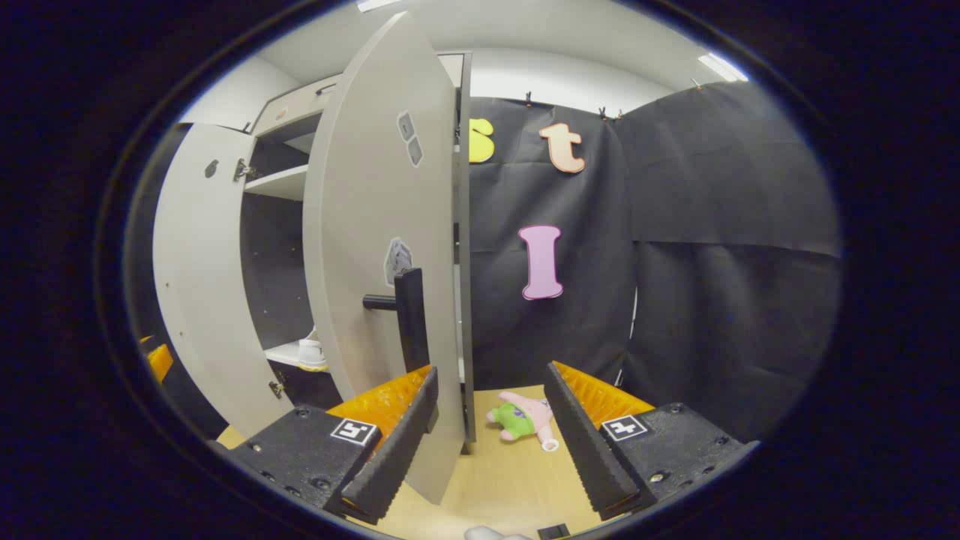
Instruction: Grab one shoe with the right hand and put it into the shoe cabinet, grab the other shoe with the left hand and put it into the shoe cabinet; then close the right door with the right hand and the left door with the left hand.
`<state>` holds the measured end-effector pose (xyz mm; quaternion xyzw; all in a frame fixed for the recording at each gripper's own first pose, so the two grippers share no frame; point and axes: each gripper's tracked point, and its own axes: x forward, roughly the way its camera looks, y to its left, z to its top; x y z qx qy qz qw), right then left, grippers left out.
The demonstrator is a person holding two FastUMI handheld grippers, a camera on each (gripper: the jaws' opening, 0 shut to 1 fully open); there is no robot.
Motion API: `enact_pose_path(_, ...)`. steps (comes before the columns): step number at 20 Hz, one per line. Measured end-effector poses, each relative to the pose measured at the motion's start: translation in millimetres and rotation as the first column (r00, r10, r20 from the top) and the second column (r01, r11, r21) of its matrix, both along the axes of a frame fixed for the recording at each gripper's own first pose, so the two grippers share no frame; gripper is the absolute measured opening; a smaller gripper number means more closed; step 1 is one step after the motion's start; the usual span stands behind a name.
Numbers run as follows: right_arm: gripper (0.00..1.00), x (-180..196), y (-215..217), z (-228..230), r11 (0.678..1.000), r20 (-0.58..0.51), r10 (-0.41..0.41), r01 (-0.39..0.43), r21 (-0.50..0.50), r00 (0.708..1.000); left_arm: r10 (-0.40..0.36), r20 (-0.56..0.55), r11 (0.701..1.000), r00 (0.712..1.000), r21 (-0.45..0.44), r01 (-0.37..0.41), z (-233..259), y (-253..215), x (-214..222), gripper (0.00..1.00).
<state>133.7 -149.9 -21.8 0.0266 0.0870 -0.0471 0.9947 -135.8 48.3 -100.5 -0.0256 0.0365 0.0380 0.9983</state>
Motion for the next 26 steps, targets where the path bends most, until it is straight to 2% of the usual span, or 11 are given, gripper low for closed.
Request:
enact_pose_path(8,0.95,21,86,2,0.989,0.025,0.142,-0.143,0.041,0.990,0.039,0.002,0.999,0.999,0.027,-0.039,3,32,-9,0.96)
enact_pose_path(11,0.99,10,113,3,0.983,0.023,0.180,-0.180,0.031,0.983,0.060,0.016,0.998,0.998,0.032,-0.060,7,50,-8,0.96)
enact_pose_path(15,0.99,-20,150,4,0.968,0.016,0.248,-0.248,0.021,0.969,0.098,0.044,0.994,0.994,0.052,-0.100,11,85,12,0.96)
enact_pose_path(17,0.99,-34,164,8,0.964,0.017,0.266,-0.266,0.002,0.964,0.130,0.057,0.990,0.990,0.054,-0.133,13,109,25,0.96)
enact_pose_path(18,0.96,-40,171,10,0.962,0.022,0.274,-0.274,-0.008,0.961,0.155,0.057,0.986,0.986,0.052,-0.158,12,124,29,0.96)
enact_pose_path(19,0.99,-46,174,13,0.961,0.028,0.276,-0.276,-0.019,0.961,0.182,0.065,0.982,0.981,0.045,-0.185,13,140,34,0.96)
enact_pose_path(20,0.96,-51,176,14,0.962,0.031,0.272,-0.271,-0.030,0.962,0.203,0.067,0.978,0.977,0.040,-0.206,15,157,40,0.96)
enact_pose_path(22,0.99,-58,181,11,0.960,0.029,0.276,-0.275,-0.047,0.961,0.243,0.080,0.968,0.967,0.050,-0.248,17,188,47,0.96)
enact_pose_path(26,0.99,-68,177,-12,0.969,-0.031,0.245,-0.246,-0.027,0.969,0.238,0.058,0.966,0.969,0.084,-0.243,5,210,73,0.95)
